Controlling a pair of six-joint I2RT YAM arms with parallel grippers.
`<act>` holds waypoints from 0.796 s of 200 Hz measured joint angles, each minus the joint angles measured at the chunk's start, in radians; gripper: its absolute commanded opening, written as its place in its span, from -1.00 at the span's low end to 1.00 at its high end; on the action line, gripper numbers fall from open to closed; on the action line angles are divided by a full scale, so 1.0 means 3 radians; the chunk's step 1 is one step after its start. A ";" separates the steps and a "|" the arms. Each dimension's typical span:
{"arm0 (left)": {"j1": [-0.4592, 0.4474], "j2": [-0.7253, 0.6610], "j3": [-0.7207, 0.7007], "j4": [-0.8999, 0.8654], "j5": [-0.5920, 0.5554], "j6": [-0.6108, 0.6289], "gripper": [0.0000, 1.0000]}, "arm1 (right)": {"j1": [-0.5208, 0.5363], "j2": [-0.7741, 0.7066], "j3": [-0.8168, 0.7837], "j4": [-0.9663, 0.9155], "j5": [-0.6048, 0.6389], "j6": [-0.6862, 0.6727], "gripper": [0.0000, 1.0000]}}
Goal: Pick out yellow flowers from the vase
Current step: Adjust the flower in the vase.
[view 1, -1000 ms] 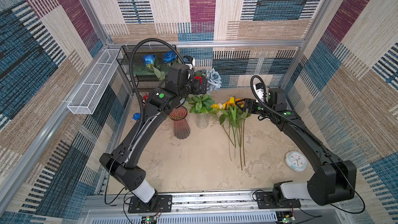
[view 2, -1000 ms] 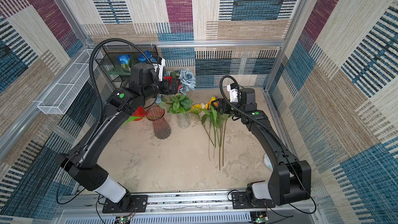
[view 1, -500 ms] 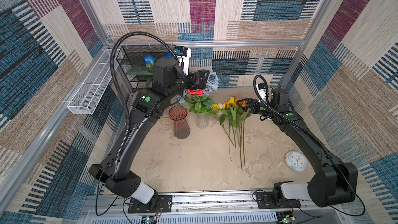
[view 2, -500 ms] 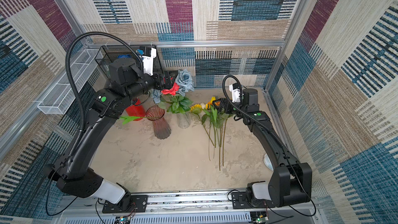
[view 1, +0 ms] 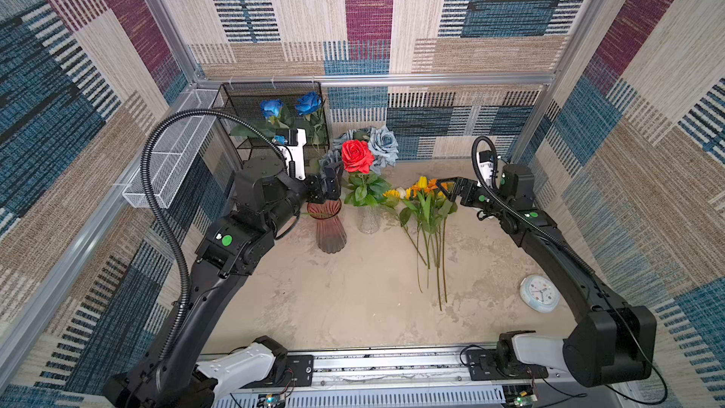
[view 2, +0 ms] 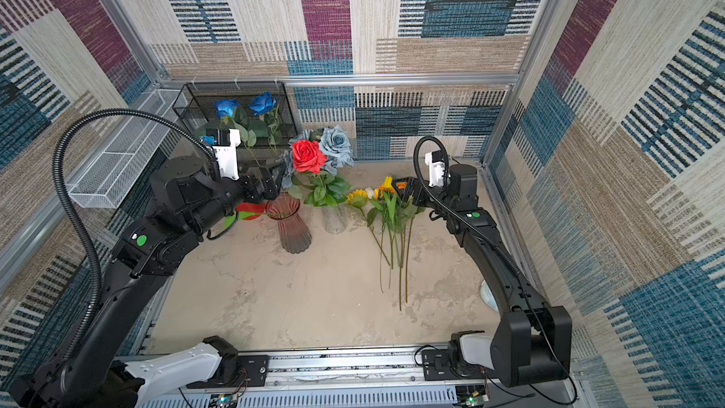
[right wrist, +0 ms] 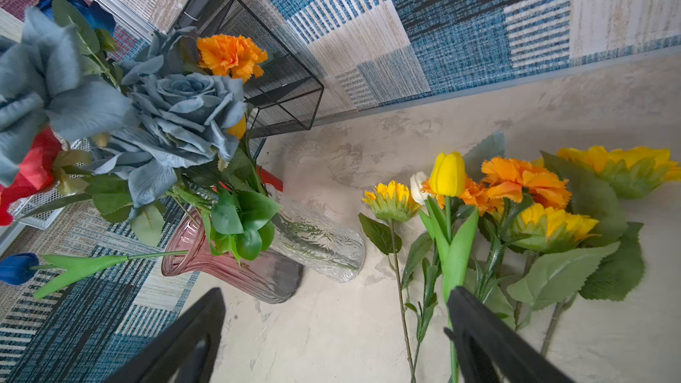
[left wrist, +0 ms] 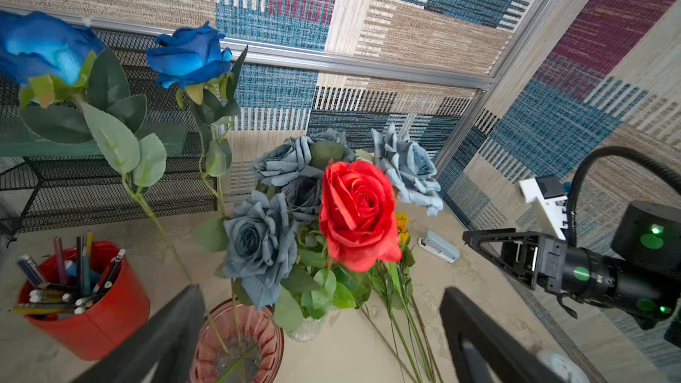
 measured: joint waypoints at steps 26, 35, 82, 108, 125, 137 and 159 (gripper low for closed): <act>0.0008 -0.0071 -0.0070 -0.0042 -0.0088 0.0001 0.99 | 0.0205 0.0398 0.0381 0.0092 -0.0047 -0.0001 0.92; 0.0009 -0.0084 -0.0061 -0.0042 -0.0112 0.0001 0.99 | 0.0284 0.0563 0.0613 0.0081 -0.0045 -0.0014 0.92; 0.0023 -0.0126 -0.0011 -0.0085 -0.0209 0.0001 0.99 | 0.0711 0.1297 0.1825 -0.0055 -0.0043 -0.0229 0.92; 0.0038 -0.0132 -0.0022 -0.0132 -0.0249 0.0001 0.99 | 0.0860 0.1614 0.2284 -0.0308 -0.0033 -0.0378 0.92; 0.0051 -0.0126 -0.0023 -0.0164 -0.0251 0.0001 0.99 | 0.0947 0.1798 0.2515 -0.0423 -0.0053 -0.0450 0.92; 0.0057 -0.0113 -0.0020 -0.0165 -0.0249 0.0001 0.99 | 0.0945 0.1944 0.2677 -0.0490 -0.0037 -0.0476 0.92; 0.0072 -0.0066 -0.0006 -0.0178 -0.0248 0.0001 0.99 | 0.0914 0.2229 0.3021 -0.0666 -0.0023 -0.0482 0.92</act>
